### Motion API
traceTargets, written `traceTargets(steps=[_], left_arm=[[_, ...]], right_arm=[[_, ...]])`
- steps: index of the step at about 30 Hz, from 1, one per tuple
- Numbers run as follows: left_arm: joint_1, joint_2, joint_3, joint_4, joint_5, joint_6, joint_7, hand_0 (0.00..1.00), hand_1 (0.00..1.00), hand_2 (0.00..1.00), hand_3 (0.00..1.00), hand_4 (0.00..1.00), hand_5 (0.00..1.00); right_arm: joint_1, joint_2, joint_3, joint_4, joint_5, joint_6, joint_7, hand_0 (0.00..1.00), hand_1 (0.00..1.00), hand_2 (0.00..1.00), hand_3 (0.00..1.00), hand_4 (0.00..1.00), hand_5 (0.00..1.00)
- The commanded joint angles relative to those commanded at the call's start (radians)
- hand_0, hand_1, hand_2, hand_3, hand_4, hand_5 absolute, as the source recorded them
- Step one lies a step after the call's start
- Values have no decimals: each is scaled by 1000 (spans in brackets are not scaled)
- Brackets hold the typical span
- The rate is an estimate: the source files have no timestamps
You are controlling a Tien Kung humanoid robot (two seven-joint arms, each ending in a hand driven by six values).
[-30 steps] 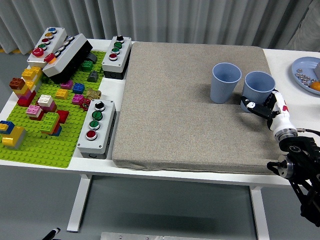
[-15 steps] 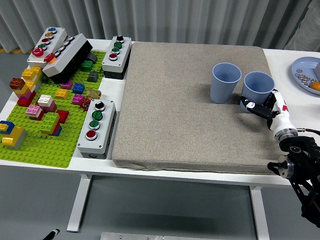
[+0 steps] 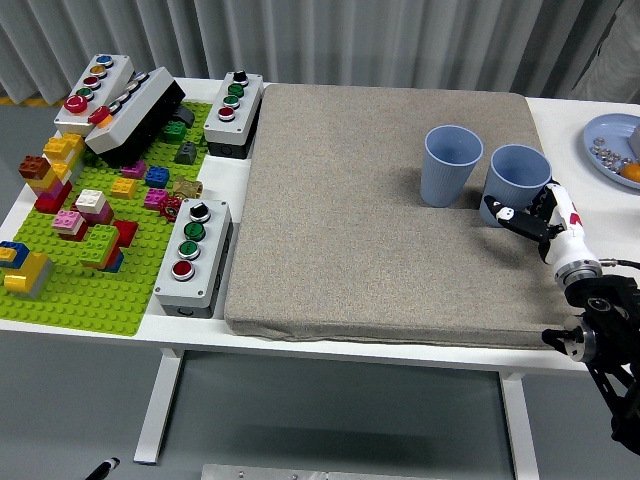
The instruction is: Pick cup pour cup place
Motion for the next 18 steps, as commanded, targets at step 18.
traceTargets(steps=[18], left_arm=[[6, -2, -11, 0, 5, -1, 1, 845, 798, 878, 789, 638, 990]], right_arm=[[-85, -49, 23, 95, -7, 10, -20, 943, 866, 951, 974, 808, 18]])
